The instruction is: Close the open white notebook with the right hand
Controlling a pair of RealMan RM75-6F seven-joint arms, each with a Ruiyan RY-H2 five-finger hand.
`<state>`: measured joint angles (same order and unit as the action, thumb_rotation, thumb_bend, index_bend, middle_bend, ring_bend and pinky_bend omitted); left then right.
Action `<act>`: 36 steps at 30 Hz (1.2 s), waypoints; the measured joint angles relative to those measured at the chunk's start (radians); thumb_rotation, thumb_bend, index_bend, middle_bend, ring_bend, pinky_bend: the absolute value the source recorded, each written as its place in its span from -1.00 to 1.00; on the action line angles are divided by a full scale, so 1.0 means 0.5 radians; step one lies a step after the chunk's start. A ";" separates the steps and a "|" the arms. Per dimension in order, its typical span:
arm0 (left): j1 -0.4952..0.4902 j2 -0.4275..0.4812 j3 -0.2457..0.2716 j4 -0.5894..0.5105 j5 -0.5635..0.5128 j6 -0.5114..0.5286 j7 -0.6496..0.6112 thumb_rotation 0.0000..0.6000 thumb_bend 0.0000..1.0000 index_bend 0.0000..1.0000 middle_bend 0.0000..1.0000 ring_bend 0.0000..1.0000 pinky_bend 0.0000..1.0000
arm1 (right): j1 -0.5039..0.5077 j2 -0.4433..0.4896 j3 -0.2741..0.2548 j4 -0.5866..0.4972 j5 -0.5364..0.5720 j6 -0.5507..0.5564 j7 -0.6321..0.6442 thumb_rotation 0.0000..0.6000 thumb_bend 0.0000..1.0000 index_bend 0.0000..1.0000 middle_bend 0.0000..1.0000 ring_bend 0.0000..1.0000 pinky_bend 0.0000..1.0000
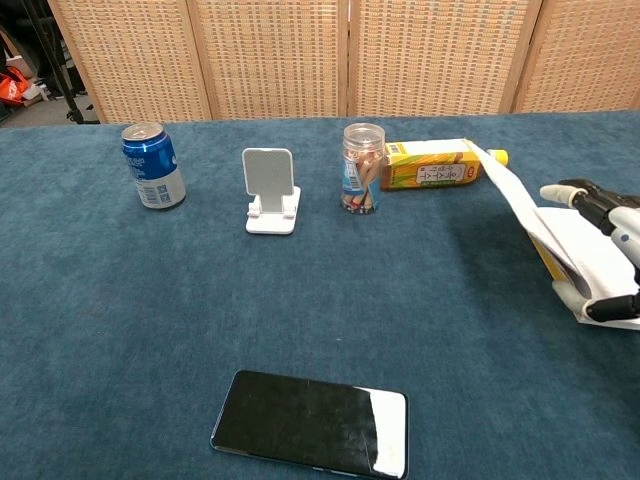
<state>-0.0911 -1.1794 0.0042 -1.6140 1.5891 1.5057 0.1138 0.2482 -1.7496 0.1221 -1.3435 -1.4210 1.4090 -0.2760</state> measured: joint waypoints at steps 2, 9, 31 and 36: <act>0.001 0.000 0.000 0.000 0.002 0.003 -0.001 1.00 -1.00 -1.00 -1.00 -1.00 -1.00 | -0.004 0.013 0.004 -0.017 -0.005 0.013 -0.004 1.00 -0.07 -1.00 -1.00 -1.00 -1.00; 0.005 0.001 -0.001 -0.001 0.013 0.019 -0.003 1.00 -1.00 -1.00 -1.00 -1.00 -1.00 | -0.021 0.078 0.015 -0.092 -0.033 0.078 -0.016 1.00 -0.12 -1.00 -1.00 -1.00 -1.00; 0.011 0.006 -0.006 0.004 0.004 0.025 -0.021 1.00 -1.00 -1.00 -1.00 -1.00 -1.00 | -0.044 0.336 0.133 -0.248 -0.017 0.170 -0.007 1.00 -0.38 -1.00 -1.00 -1.00 -1.00; 0.007 0.001 -0.006 0.008 -0.005 0.010 -0.012 1.00 -1.00 -1.00 -1.00 -1.00 -1.00 | -0.052 0.448 0.143 -0.278 -0.002 0.157 0.008 1.00 -0.38 -1.00 -1.00 -1.00 -1.00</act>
<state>-0.0876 -1.1787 0.0011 -1.6100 1.5866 1.5107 0.1078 0.2223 -1.5255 0.1938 -1.4826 -1.4218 1.4874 -0.2719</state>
